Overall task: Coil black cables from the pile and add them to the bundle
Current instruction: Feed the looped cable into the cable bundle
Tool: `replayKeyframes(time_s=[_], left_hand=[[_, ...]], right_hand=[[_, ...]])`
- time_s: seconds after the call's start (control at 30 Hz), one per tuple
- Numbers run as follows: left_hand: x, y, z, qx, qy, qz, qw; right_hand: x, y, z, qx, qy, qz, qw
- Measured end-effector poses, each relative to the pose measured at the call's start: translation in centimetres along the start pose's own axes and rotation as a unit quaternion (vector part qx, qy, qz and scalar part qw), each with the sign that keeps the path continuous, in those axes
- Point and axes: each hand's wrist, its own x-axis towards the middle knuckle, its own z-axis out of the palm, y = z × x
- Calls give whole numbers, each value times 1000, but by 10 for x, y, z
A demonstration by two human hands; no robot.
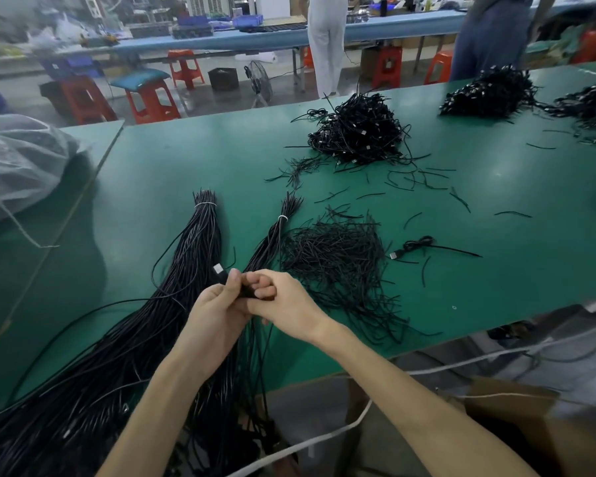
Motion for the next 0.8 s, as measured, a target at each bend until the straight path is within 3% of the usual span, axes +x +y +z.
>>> replayKeyframes(time_s=[0.13,0.27,0.4,0.43,0.53,0.67,0.8], left_hand=[[-5,8,-11,80,-26,-21,996],[-11,7,-5,147,51,20,988],[-10,-1,3,358,180,122,908],[-10,-2,3,361,196,131,902],[-13,-5,1,296,185,136,927],[-17,-9,-4,341,186,136,911],[-20,-7,-4,247,136,89,955]], right_hand=[[-10,0,1,-101,-3,-39,994],[-12,-5,7,-90,7,-48,995],[-13,-10,12,-65,1,-45,997],[-14,-10,13,-61,-2,-45,997],[-15,-10,9,-57,-1,-43,997],[-16,-9,4,-102,1,-61,993],[-16,-7,0,-134,-5,-67,989]])
